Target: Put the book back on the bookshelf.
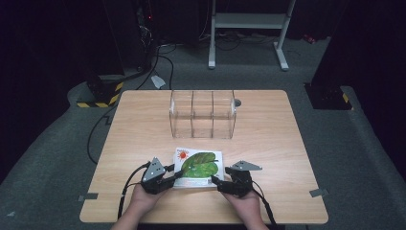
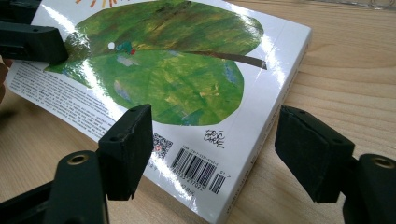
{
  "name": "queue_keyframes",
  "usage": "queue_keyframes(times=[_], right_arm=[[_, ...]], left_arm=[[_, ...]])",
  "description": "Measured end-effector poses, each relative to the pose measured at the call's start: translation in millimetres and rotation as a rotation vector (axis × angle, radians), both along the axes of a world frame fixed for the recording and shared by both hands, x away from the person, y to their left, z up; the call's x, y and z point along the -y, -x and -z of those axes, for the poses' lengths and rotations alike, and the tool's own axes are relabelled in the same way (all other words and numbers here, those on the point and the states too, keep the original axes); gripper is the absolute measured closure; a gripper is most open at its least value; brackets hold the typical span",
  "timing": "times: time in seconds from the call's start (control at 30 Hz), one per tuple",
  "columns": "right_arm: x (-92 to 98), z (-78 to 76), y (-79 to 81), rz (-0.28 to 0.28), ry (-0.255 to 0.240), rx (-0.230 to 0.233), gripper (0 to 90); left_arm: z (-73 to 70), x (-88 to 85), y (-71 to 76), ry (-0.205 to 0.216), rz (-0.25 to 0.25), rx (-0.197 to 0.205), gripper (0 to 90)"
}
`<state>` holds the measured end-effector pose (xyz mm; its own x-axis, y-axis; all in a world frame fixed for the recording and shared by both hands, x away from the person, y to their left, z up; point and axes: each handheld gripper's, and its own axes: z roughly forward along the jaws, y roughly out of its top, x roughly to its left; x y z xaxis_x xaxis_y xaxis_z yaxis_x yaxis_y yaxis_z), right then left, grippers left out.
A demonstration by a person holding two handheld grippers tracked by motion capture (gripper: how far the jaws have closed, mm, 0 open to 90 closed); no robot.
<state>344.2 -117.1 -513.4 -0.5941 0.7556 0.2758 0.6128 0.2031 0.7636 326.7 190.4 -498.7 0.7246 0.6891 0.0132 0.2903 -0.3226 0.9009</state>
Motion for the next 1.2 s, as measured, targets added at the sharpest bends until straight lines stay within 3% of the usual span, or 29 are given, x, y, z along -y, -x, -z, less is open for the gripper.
queue_keyframes(times=[0.23, 0.63, 0.83, 1.03, 1.2], right_arm=[[-0.7, 3.3, -6.0, -0.009, -0.034, -0.034, 23.2], [-1.8, 7.0, -17.5, -0.018, -0.044, -0.091, 18.8], [-1.7, 9.7, -25.0, -0.023, -0.069, -0.146, 20.2], [-2.3, 7.5, -21.6, -0.022, -0.051, -0.115, 25.5], [-2.6, 4.8, -18.9, -0.006, -0.023, -0.08, 28.8]], left_arm=[[-3.0, 2.3, 3.7, -0.026, 0.023, 0.06, 65.0], [-3.8, 2.2, 7.3, -0.03, 0.045, 0.1, 65.3], [-3.6, 2.4, 8.9, -0.031, 0.056, 0.118, 65.8], [-0.5, 1.3, 6.4, -0.02, 0.042, 0.077, 66.2], [4.1, 0.1, 0.5, 0.02, 0.003, -0.001, 66.5]])
